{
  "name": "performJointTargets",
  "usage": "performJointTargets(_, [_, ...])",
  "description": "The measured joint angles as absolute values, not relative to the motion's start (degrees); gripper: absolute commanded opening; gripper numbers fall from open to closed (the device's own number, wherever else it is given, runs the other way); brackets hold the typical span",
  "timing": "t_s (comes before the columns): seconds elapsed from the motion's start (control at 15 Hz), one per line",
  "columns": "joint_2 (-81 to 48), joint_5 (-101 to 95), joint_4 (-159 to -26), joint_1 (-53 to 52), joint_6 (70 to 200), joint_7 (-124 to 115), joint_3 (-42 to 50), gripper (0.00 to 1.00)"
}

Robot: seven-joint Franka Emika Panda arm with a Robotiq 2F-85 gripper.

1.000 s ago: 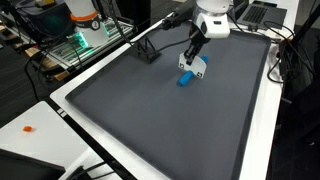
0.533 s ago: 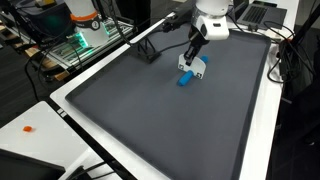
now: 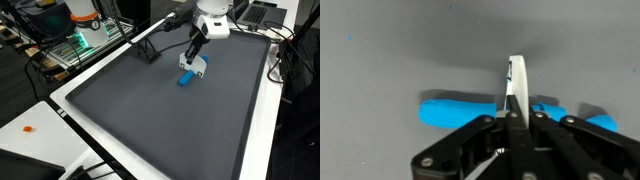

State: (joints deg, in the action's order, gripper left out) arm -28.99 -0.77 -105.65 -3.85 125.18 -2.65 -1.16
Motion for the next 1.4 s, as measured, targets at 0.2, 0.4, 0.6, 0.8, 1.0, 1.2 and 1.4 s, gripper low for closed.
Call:
performJointTargets(0.2, [-28.9,-1.3,-105.5,-4.0,125.2,-2.8,-1.2,0.01])
performJointTargets(0.4, [-28.3,-1.6,-105.1,-4.0,125.3,-2.9,-1.1,0.01])
performJointTargets(0.6, [-27.3,-2.2,-104.9,-4.0,125.4,-3.0,-0.8,0.01])
performJointTargets(0.8, [-26.2,-3.3,-104.9,-4.0,125.4,-3.2,-0.3,0.01])
performJointTargets(1.0, [-25.7,-4.1,-105.0,-3.8,125.5,-3.2,0.4,0.01])
performJointTargets(1.2, [-25.7,-4.2,-105.1,-3.5,125.6,-3.2,1.0,0.01])
performJointTargets(1.4, [-25.8,-4.2,-105.5,-3.3,125.8,-3.2,1.4,0.01])
